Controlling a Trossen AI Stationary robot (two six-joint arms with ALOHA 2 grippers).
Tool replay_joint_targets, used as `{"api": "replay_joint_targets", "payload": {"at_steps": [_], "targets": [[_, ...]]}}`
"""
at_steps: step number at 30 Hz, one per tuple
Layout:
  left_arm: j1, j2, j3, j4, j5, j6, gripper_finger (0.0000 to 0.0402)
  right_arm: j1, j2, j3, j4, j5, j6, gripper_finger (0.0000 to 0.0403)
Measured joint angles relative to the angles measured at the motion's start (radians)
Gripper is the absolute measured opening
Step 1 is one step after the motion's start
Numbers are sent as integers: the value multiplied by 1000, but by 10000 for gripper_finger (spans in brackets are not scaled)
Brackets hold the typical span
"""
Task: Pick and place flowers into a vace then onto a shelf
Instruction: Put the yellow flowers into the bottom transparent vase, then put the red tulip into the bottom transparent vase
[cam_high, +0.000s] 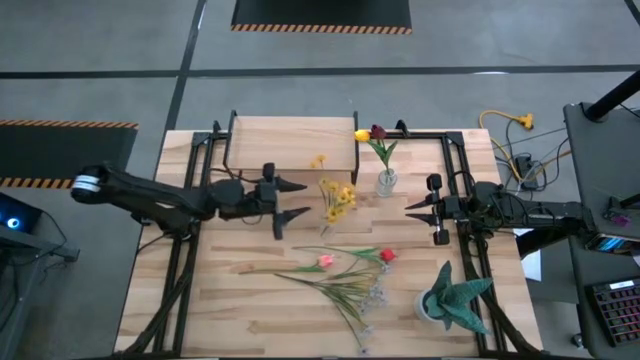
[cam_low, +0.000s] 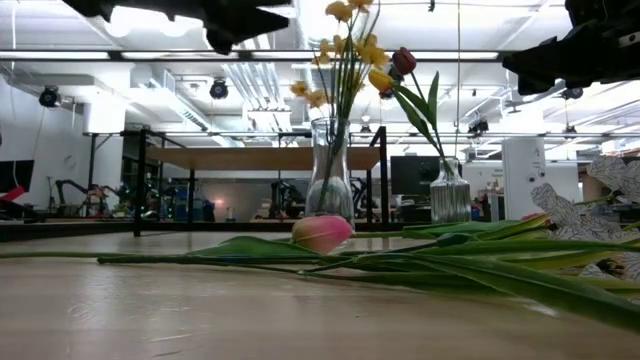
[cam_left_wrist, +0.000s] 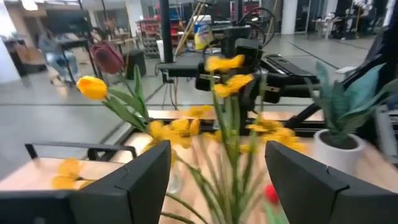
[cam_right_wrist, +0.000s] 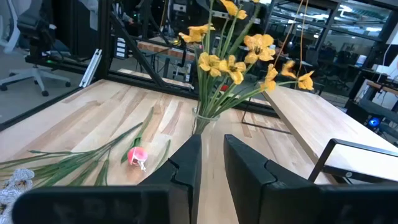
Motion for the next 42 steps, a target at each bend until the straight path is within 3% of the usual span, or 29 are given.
{"api": "replay_joint_targets", "payload": {"at_steps": [8,15,27,38,42], "targets": [[-120,-77,-3,-86,2,-11,244,0,0,0,0,0,0,64],[-213,-53,-3,-89,7,13,244,0,0,0,0,0,0,58],[-248,206,4,32,8,4,244,0,0,0,4,0,0,62],[-254,388,173,24,9,4,244,0,0,0,6,0,0,59],[-254,444,249,-67,9,1,244,0,0,0,6,0,3,62]]}}
